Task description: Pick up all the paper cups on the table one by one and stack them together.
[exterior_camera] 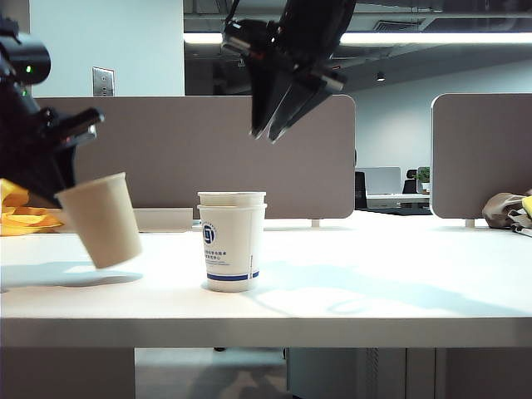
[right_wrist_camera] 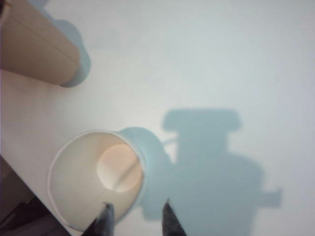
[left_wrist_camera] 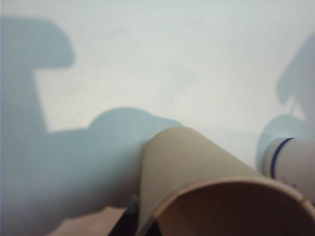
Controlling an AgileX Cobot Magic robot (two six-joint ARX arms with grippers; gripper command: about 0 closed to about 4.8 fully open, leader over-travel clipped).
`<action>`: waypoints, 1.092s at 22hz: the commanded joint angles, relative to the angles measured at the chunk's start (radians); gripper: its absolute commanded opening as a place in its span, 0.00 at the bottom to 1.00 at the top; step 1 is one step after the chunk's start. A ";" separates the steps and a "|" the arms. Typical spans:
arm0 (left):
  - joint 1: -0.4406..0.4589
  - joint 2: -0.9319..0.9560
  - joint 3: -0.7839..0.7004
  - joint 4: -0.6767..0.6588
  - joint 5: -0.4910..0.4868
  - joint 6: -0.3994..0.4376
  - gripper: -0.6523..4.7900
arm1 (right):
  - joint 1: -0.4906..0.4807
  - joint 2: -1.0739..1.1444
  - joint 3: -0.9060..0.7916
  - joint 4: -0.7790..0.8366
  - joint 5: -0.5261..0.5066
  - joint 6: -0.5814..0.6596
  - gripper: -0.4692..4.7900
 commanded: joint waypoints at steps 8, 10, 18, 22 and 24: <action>-0.146 -0.062 0.251 -0.165 0.124 -0.024 0.11 | -0.080 -0.080 0.044 -0.065 0.171 0.027 0.34; -0.179 -0.062 0.277 -0.163 0.124 -0.034 0.11 | -0.093 -0.097 0.044 -0.068 0.171 0.030 0.34; -0.274 -0.060 0.283 -0.146 0.045 -0.055 0.11 | -0.112 -0.148 0.044 -0.084 0.172 0.030 0.34; -0.285 -0.058 0.282 -0.157 0.025 -0.070 0.11 | -0.114 -0.155 0.044 -0.092 0.172 0.031 0.34; -0.285 -0.048 0.281 -0.165 0.031 -0.070 0.11 | -0.114 -0.155 0.044 -0.104 0.172 0.031 0.34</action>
